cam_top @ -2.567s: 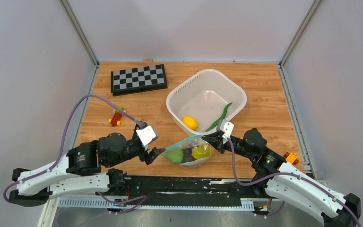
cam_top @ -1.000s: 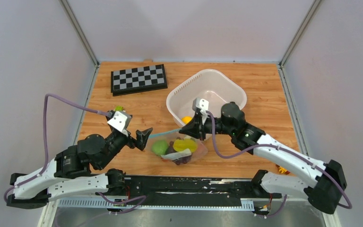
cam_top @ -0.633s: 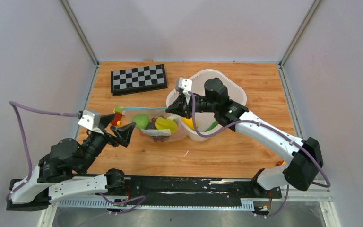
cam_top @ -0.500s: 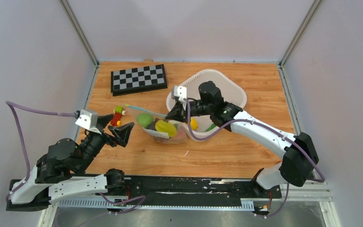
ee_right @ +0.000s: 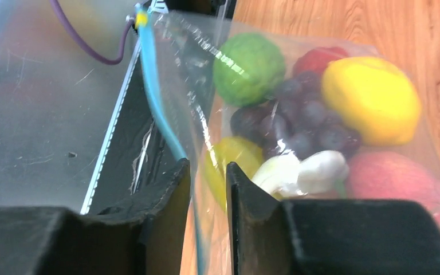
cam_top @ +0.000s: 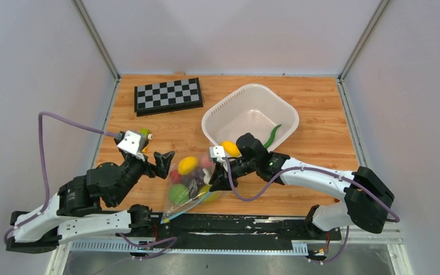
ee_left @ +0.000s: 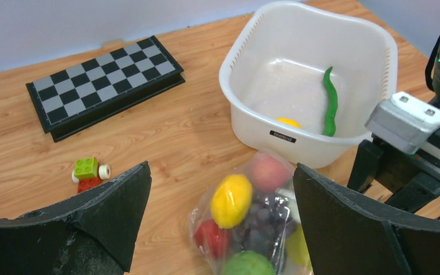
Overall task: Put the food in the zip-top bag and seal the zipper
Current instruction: Place the zipper food storage bag at the center of the board, then adjust the bin at the center of the board.
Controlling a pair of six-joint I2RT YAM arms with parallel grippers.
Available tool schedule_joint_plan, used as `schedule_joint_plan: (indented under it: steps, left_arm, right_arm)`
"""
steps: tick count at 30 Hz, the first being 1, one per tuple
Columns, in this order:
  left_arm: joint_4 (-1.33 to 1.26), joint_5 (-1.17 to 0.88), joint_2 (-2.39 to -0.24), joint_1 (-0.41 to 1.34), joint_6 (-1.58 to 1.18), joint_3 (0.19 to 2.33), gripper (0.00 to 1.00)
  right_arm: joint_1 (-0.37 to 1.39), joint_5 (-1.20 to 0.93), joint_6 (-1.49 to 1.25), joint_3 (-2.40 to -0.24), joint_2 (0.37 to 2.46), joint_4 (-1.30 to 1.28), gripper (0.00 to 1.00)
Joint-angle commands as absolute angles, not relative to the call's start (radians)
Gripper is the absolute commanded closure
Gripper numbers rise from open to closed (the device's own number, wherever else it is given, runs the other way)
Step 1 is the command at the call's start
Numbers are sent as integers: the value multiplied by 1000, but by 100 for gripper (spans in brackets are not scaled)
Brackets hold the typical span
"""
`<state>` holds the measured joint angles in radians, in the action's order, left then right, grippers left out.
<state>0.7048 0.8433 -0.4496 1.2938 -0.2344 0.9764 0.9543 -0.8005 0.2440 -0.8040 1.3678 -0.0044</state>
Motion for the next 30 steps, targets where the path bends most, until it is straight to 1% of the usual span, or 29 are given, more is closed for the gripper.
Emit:
schedule_joint_plan:
  steps: [1,5,7,10,14,17,19,24,26,30]
  left_arm:
    - [709,842,-459,1292,-267,950,0]
    - [722,816,-449,1292,-341,887,0]
    - [731,793,-452,1292,-394,859,0]
    - [745,780,-465,1292,-493,816,0]
    - [781,769,-486,1292,-631,769,0]
    - [831,783,-495,1292,-704,761,0]
    - [863,796,-492,1292,-749,756,0]
    - [916,812,-500,1292,-906,720,0]
    - [919,805,-518,1292,-938,707,0]
    - [970,824,-561,1292,-1016,704,0]
  right_arm:
    - [952,-801,137,-833,1363,133,67]
    - [953,-751,18,-860,1368,198,64]
    - [957,-651,-33,-866,1374,224,58]
    - [984,-526,-26,-915,1409,122,57]
    - [1006,-211,-33,-1001,1484,-65,59]
    - [1002,11,-50,-997,1498,-118,59]
    - [986,106,-77,-973,1480,-123,58]
    - [904,154,-143,-865,1376,-95,55]
    - [869,229,-192,-823,1327,-108,52]
    - [763,84,-238,-710,1237,-29,51]
